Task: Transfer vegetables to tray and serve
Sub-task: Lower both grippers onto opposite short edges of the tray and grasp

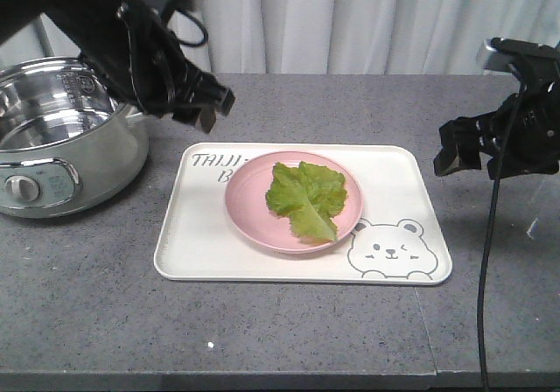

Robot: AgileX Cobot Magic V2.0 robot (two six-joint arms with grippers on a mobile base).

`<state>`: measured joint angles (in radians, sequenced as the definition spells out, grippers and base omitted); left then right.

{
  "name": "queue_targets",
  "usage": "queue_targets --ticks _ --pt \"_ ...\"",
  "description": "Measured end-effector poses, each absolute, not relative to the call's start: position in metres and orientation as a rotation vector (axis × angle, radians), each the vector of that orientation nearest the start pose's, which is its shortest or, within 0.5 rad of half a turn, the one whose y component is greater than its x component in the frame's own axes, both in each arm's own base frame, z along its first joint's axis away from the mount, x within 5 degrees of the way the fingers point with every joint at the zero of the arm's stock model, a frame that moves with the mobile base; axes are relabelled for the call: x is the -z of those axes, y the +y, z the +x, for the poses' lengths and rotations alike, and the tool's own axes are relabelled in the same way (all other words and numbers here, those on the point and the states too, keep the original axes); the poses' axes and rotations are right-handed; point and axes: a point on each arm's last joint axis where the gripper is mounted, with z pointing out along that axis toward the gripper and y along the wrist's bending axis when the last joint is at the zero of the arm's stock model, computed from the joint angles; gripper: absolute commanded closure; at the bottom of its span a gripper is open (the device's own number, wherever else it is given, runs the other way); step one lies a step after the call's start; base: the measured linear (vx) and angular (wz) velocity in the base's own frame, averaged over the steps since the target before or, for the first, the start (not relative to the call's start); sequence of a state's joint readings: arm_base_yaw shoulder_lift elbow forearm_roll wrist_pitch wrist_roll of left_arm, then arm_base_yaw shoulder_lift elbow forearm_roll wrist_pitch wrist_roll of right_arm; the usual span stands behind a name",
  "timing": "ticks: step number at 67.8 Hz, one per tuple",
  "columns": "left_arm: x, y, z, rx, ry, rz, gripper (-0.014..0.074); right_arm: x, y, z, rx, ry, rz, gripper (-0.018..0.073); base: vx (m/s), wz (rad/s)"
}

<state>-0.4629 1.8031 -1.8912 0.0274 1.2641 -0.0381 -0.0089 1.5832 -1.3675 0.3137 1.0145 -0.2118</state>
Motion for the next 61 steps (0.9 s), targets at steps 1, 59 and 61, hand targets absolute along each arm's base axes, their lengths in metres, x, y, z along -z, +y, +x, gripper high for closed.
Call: queue_targets --ticks 1,59,61 --pt "-0.370 -0.171 0.348 0.117 2.617 0.566 0.0157 -0.313 0.021 0.333 -0.339 2.670 -0.127 0.0032 0.00 0.00" --pt "-0.301 -0.129 0.366 0.077 2.830 0.289 0.0203 -0.272 0.020 0.355 -0.339 2.772 -0.141 0.0032 0.00 0.00" --pt "-0.297 -0.129 0.367 0.077 2.839 0.288 0.0203 -0.270 0.020 0.356 -0.339 2.776 -0.140 0.0032 0.00 0.00"
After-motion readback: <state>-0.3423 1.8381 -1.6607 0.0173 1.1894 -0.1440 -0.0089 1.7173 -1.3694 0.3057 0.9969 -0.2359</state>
